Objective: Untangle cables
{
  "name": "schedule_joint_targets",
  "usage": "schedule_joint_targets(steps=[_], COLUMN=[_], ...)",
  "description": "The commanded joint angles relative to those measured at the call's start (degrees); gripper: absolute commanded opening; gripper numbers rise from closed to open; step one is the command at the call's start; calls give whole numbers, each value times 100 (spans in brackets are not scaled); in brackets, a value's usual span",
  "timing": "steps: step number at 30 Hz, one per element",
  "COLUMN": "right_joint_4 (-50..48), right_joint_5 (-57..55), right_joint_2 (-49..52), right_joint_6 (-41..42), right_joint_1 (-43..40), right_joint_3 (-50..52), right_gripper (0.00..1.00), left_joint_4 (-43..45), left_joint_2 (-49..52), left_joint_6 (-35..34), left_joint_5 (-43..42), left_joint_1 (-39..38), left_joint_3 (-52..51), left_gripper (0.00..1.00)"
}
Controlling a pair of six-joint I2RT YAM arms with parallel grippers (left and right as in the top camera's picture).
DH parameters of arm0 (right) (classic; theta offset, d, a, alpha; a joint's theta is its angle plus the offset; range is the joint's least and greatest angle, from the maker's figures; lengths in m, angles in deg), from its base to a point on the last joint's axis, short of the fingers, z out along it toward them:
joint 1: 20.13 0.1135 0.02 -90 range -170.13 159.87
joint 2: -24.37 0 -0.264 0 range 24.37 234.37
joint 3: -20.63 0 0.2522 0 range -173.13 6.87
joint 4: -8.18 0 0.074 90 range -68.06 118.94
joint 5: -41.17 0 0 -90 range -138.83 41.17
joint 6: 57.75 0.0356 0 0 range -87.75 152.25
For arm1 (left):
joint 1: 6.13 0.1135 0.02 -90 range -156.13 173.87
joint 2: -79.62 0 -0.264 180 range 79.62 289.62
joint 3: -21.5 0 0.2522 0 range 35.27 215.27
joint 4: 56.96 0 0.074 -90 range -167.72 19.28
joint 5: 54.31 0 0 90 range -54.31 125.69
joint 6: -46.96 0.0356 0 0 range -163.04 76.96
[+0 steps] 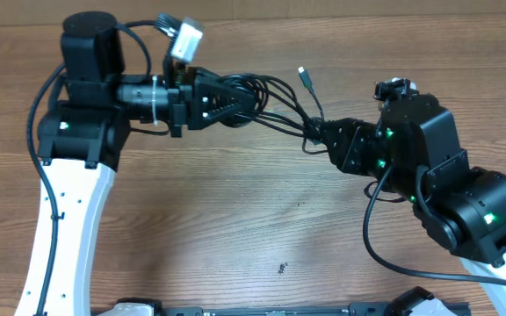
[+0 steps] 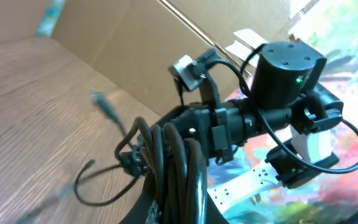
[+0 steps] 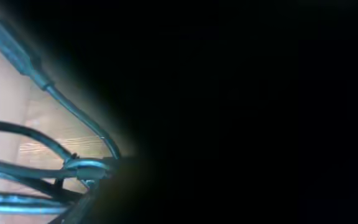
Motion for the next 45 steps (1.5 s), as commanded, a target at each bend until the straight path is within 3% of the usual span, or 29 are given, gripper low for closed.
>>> schedule_joint_targets(steps=[1, 10, 19, 23, 25, 29, 33, 42, 45], right_joint_4=[896, 887, 560, 68, -474, -1132, -1611, -2223, -2253], right_joint_5=[-2302, -2299, -1882, -1126, -50, 1558, 2529, 3757, 4070], right_joint_2=[160, 160, 157, 157, 157, 157, 157, 157, 157], right_joint_6=[-151, -146, 146, -4, -452, -986, -977, -986, -1513], right_joint_1=[-372, -372, -372, -372, -369, -369, -369, -369, -369], right_joint_3=[463, 463, 463, 463, 463, 463, 463, 463, 463], right_gripper=[47, 47, 50, 49, 50, 59, 62, 65, 65], left_joint_4=[282, 275, 236, 236, 236, 236, 236, 236, 236], left_joint_2=[-363, -365, -369, -369, -369, -369, -369, -369, -369], left_joint_6=[-264, -616, -634, -629, -584, -420, -284, -260, -205], left_joint_5=[-835, -835, -837, -837, -839, -841, -839, -824, -828], left_joint_1=[1340, 2677, 2686, 2629, 2542, 2258, 2026, 1801, 1692], left_joint_3=[354, 354, 354, 354, 354, 354, 354, 354, 354], left_gripper=[4, 4, 4, 4, 4, 4, 4, 4, 4])
